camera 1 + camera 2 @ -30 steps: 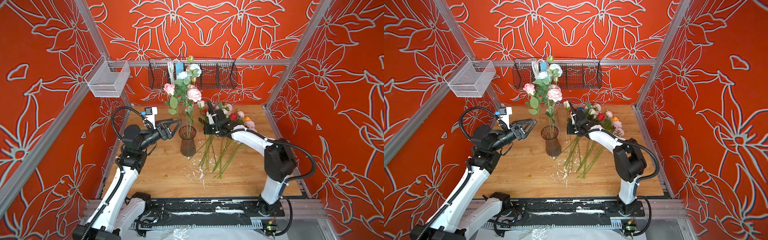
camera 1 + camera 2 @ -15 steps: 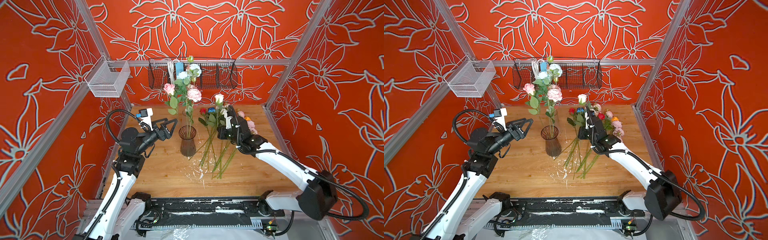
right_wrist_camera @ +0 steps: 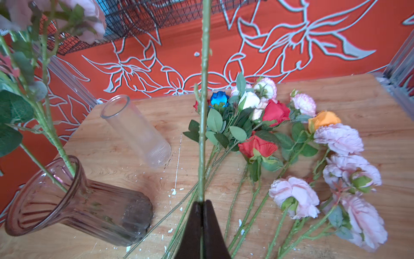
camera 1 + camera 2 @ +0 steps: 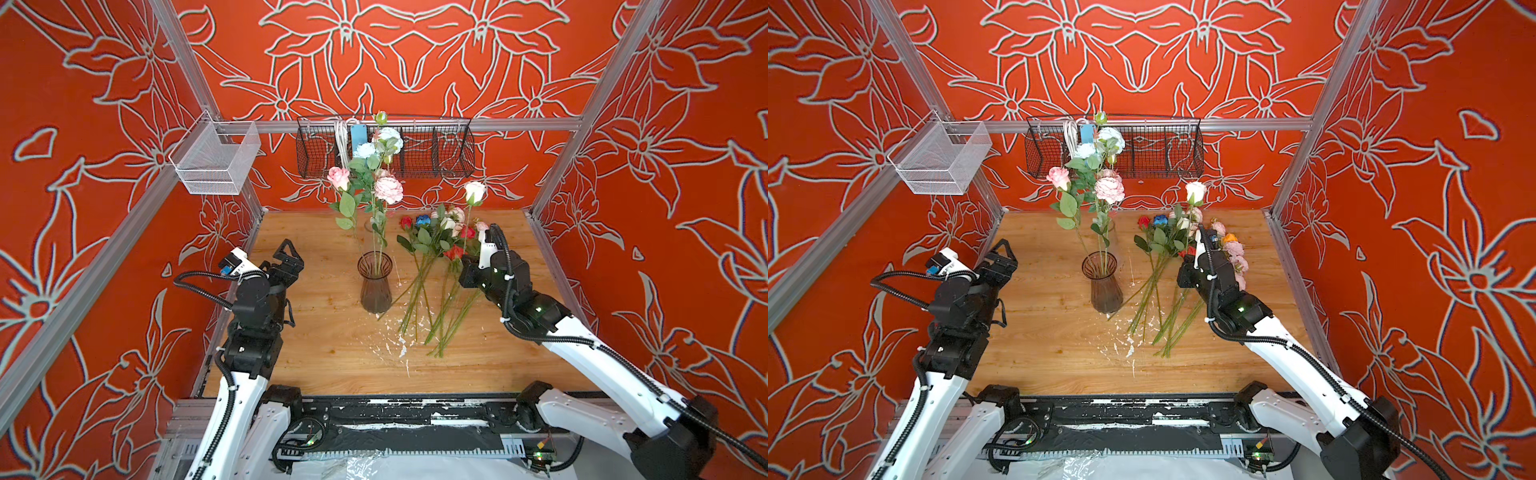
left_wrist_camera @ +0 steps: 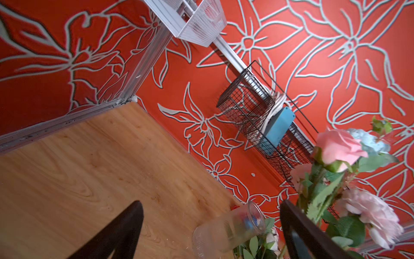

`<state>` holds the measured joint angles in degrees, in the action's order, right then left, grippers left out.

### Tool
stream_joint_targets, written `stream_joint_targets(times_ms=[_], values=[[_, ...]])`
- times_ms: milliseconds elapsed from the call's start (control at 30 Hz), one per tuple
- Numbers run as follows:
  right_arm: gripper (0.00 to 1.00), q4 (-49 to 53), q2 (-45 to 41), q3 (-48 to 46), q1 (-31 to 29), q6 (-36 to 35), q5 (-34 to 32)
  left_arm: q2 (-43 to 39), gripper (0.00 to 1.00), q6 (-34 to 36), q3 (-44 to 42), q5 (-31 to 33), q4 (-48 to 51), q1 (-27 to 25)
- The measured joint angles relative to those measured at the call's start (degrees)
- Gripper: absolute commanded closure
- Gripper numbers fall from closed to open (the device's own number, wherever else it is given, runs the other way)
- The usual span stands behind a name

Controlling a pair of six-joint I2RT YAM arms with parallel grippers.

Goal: Arrange the flowers into the vase

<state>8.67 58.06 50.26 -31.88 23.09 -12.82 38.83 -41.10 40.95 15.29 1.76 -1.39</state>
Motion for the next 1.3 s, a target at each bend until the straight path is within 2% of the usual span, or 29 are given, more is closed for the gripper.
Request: stream_joint_targets(times_ms=[467, 667, 900, 1067, 1300], values=[[0.98, -0.35, -0.52, 1.92, 0.0, -0.42, -0.2, 9.29, 0.05, -4.35, 4.35, -10.91, 3.74, 9.94], [0.98, -1.92, 3.32, 8.52, -1.01, -0.74, 0.94, 9.22, 0.05, -4.83, 4.37, -13.73, 3.69, 10.4], [0.98, -3.67, 7.02, 15.26, -4.85, -2.69, 1.38, 9.27, 0.04, -5.07, 4.35, -16.22, 2.84, 10.43], [0.98, -6.58, 11.23, 22.67, -7.54, -4.76, 2.82, 11.39, 0.03, -5.38, 4.26, -22.12, -1.51, 10.45], [0.98, -8.94, 20.17, 35.69, -8.68, -6.36, 5.01, 19.87, 0.03, -7.98, 5.99, -32.41, -3.06, 11.82]])
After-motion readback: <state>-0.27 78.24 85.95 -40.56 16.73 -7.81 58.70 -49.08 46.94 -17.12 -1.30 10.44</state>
